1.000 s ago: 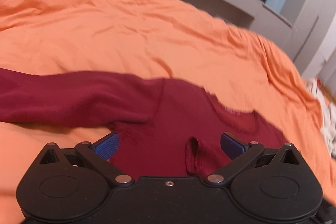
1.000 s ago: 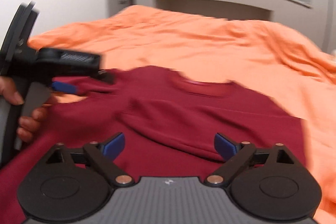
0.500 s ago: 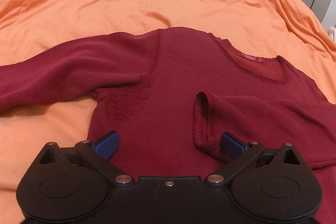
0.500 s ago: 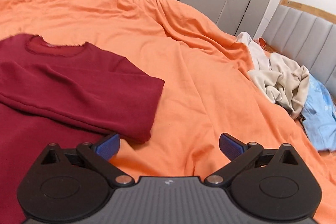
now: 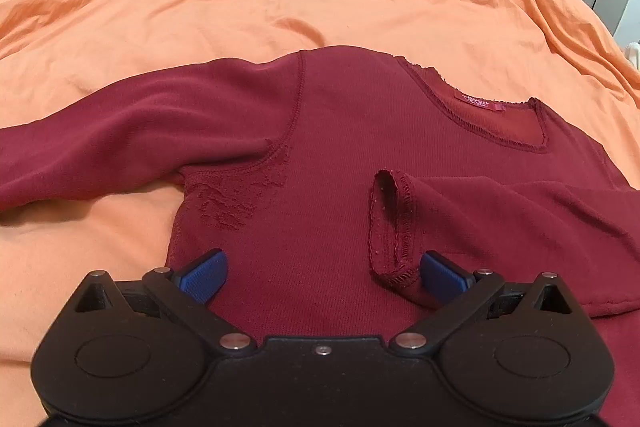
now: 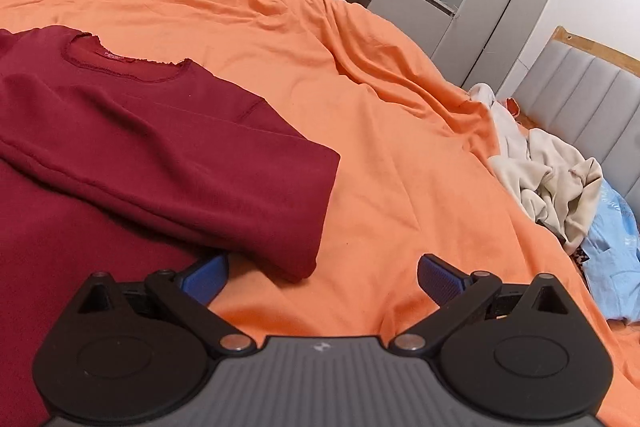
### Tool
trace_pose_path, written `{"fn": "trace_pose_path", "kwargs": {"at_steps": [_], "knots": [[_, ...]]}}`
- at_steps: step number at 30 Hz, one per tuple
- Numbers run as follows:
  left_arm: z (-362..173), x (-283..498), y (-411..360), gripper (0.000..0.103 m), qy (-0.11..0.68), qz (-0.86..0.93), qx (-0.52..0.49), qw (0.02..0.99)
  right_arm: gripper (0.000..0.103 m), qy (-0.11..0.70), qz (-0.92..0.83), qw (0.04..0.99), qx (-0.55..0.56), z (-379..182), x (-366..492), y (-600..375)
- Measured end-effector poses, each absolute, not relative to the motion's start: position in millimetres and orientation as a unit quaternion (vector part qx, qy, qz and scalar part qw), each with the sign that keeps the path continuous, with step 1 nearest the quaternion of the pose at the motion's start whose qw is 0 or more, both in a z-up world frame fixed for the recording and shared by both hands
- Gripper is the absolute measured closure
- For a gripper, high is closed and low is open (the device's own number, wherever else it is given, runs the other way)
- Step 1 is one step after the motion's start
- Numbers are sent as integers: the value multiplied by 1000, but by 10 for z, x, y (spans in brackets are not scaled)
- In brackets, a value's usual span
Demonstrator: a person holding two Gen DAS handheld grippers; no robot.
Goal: Fold small clothes
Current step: 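Withdraw the open right gripper from the folded sleeve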
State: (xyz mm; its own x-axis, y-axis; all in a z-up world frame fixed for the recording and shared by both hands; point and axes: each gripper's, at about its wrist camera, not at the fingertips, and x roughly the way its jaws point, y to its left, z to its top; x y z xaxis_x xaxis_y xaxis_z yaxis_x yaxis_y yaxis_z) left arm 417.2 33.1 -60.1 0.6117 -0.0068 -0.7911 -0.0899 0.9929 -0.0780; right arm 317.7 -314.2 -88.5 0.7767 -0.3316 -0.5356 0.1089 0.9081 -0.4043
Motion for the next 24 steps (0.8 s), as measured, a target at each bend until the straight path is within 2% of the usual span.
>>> {"fn": "trace_pose_path", "kwargs": {"at_steps": [4, 13, 18, 21, 24], "knots": [[-600, 4172, 327, 1, 440, 24, -55, 896, 0, 310, -130, 924, -181, -945, 3213, -3121], [-605, 4179, 308, 0, 441, 25, -48, 896, 0, 221, -96, 944, -225, -833, 3054, -2893], [-602, 4182, 301, 0, 441, 25, -47, 896, 0, 242, -156, 931, -223, -877, 3214, -2948], [-602, 4181, 301, 0, 441, 26, -45, 896, 0, 277, -199, 920, -193, -917, 3312, -3143], [-601, 4181, 302, 0, 441, 26, -46, 896, 0, 267, -234, 922, -156, -886, 3250, -3293]]}}
